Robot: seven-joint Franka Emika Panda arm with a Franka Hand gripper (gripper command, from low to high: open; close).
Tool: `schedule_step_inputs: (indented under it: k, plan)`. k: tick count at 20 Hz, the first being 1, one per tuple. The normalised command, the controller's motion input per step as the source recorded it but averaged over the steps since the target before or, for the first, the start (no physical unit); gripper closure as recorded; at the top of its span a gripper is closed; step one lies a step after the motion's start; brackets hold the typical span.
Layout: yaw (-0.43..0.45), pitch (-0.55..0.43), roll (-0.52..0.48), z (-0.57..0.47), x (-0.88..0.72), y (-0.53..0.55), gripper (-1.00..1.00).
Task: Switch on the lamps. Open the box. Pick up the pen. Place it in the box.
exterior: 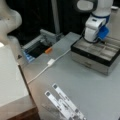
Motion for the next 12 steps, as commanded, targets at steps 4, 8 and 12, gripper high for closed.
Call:
schedule_step_inputs:
  k: [4,8,12]
  plan:
    - [-0.084,-0.033,0.002,-0.21,0.15,0.10,1.00]
    - [-0.091,-0.060,-0.019,-0.23,0.11,0.03,1.00]
    - [-0.082,-0.063,-0.050,-0.17,0.05,-0.03,1.00]
